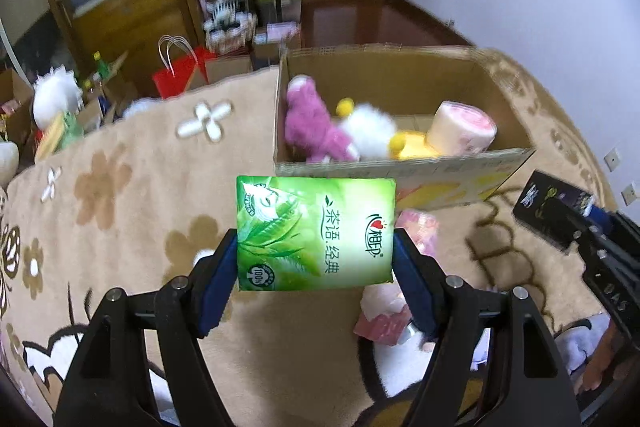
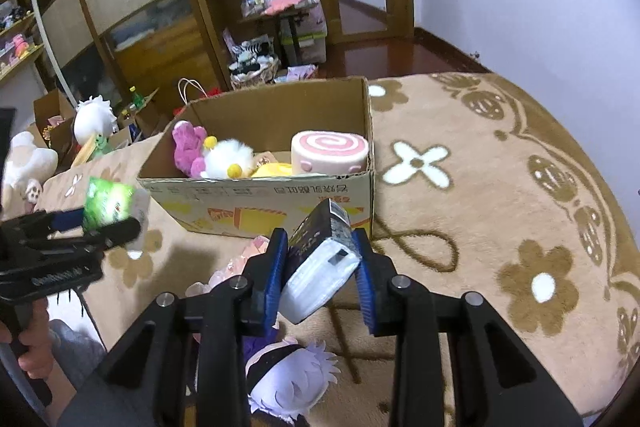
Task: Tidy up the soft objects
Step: 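Carry the tissue pack and black box over the box and release them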
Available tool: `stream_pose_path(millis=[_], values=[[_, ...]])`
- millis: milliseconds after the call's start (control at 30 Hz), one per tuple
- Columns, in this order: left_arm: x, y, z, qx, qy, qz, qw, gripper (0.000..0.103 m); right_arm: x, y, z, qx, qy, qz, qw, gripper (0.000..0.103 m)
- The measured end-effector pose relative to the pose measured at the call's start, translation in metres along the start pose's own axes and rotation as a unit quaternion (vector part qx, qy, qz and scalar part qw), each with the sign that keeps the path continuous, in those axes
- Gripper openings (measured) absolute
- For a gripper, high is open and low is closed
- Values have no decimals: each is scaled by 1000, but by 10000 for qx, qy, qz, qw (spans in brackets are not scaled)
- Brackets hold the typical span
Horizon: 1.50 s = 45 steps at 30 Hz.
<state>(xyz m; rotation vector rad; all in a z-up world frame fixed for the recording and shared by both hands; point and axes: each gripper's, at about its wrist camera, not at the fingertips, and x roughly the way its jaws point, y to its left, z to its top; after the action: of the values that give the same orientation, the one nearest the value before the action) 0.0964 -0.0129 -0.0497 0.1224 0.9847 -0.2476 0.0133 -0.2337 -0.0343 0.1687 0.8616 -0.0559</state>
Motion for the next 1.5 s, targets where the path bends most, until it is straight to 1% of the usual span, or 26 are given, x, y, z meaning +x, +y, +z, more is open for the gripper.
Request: stream_pose_path(millis=[100,233,333,467,700,833,967,1100,1200,1300,1400,1500], values=[[-21,-2,2,4,-397,-19,9992,73,-13,3,2,-82,-211,5,9997,32],[-43,-3,4,-25,-965,135,9952,73,-31,5,6,-118,-550,61,9984,32],[-56,-3,8,-102,-1252,186,9919,73,-44,7,11,-198,-811,40,9965,32],[-65,-3,12,-159,-1547,248,9875,73,-56,7,20,-186,-1115,78,9936,31],[-68,-6,24,-147,-1934,356,9804,73,-60,3,38,-51,-1447,222,9892,31],[-66,-7,34,-282,-2207,574,9732,73,-57,6,46,-133,-1621,219,9864,31],[-59,-8,46,-256,-2254,611,9720,73,-46,7,52,-185,-1653,212,9858,31],[-51,-7,51,-211,-2166,544,9745,73,-35,6,56,-211,-1621,172,9864,31],[-43,-9,52,-73,-2126,608,9752,73,-21,4,59,-215,-1541,176,9877,31],[-36,-10,54,-18,-2041,577,9773,73,-12,2,59,-219,-1492,152,9885,31],[-28,-11,54,25,-1962,523,9792,73,-6,0,60,-193,-1476,216,9886,31],[-19,-13,54,95,-1884,487,9808,73,-1,-2,64,-169,-1470,372,9883,31]])
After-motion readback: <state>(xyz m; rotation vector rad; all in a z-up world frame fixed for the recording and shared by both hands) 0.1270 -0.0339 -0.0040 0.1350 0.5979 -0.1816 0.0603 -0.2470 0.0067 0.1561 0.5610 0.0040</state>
